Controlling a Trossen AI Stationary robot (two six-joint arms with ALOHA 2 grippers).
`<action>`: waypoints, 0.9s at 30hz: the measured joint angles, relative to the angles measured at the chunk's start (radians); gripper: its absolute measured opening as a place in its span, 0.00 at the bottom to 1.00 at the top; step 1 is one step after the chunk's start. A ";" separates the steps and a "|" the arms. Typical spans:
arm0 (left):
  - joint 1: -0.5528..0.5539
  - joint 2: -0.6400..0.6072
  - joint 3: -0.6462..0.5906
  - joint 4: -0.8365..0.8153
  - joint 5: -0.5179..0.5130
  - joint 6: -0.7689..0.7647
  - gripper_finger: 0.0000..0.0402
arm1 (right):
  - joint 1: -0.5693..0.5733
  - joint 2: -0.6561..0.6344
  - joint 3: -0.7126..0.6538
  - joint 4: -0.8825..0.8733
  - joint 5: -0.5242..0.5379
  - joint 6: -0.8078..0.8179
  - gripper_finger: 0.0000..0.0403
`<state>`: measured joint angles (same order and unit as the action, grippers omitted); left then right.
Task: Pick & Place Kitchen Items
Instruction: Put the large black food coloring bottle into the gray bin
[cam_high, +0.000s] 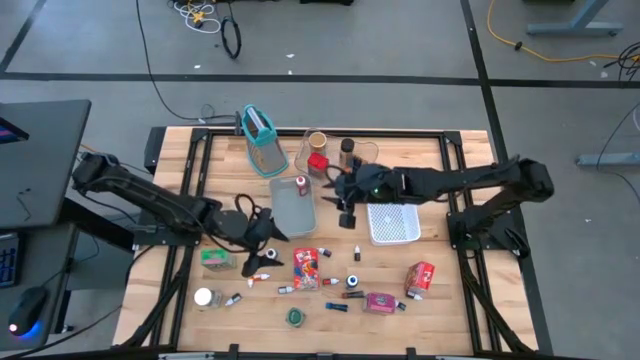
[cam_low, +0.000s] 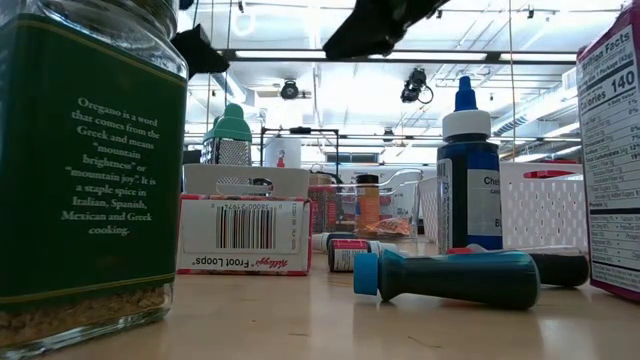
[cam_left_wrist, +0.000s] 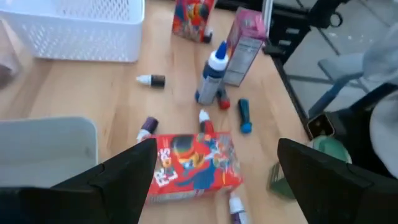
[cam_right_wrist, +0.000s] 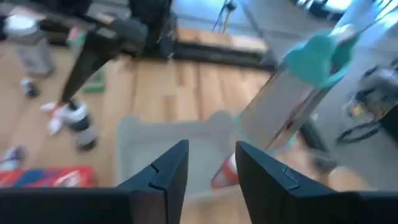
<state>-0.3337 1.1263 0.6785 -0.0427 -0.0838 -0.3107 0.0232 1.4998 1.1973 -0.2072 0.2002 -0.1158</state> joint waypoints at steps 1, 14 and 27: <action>-0.001 0.010 0.002 0.014 -0.001 0.000 0.85 | 0.014 0.001 0.000 -0.003 -0.003 0.015 0.34; -0.002 0.099 0.001 -0.123 -0.174 0.054 0.85 | 0.191 -0.111 -0.065 -0.137 -0.005 0.177 0.31; -0.016 0.108 0.001 -0.263 -0.134 -0.178 0.80 | 0.173 -0.453 -0.420 0.106 0.298 0.186 0.30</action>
<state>-0.3501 1.2343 0.6796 -0.3058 -0.2182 -0.4888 0.1961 1.0472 0.7771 -0.1015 0.4983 0.0700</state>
